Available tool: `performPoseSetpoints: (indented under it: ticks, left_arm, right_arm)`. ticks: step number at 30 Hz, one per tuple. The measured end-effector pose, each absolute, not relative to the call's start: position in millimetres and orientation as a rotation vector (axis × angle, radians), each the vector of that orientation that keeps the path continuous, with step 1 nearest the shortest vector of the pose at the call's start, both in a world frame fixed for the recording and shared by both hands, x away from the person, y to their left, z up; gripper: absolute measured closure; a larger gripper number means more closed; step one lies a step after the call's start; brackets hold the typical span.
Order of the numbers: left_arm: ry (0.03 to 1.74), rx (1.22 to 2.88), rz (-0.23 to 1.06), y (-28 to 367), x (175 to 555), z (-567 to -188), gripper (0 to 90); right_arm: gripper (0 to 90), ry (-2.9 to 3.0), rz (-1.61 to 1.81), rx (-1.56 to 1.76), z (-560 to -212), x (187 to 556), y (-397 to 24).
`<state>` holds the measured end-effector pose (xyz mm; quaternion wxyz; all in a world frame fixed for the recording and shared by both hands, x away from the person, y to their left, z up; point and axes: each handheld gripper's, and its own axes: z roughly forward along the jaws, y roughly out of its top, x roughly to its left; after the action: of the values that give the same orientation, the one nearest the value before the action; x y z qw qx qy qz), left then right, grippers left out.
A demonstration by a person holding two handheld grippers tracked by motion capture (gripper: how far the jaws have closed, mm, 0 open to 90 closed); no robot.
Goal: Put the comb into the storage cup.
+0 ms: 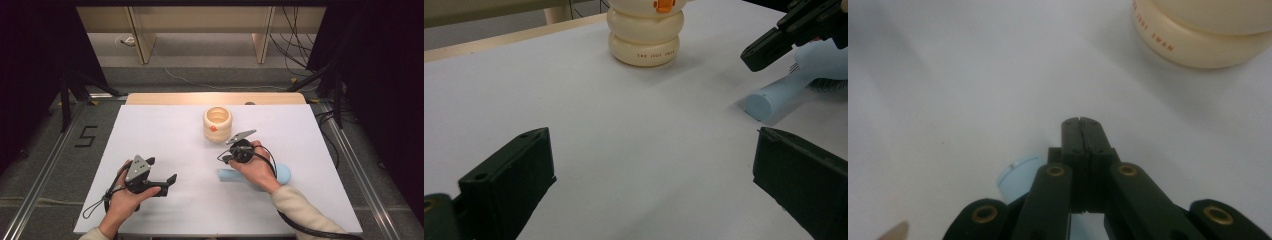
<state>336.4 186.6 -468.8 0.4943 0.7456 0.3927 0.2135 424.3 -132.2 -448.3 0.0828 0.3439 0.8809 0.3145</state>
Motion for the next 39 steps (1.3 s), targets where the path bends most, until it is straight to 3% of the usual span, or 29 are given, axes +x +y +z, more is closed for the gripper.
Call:
performPoseSetpoints:
  ticks: [39]
  left_arm:
    - [0.954, 1.806, 0.509, 186.6, 336.7, -469.1, 3.0]
  right_arm:
    - [90.0, 2.771, 0.675, 1.147, -468.2, 436.5, -108.4]
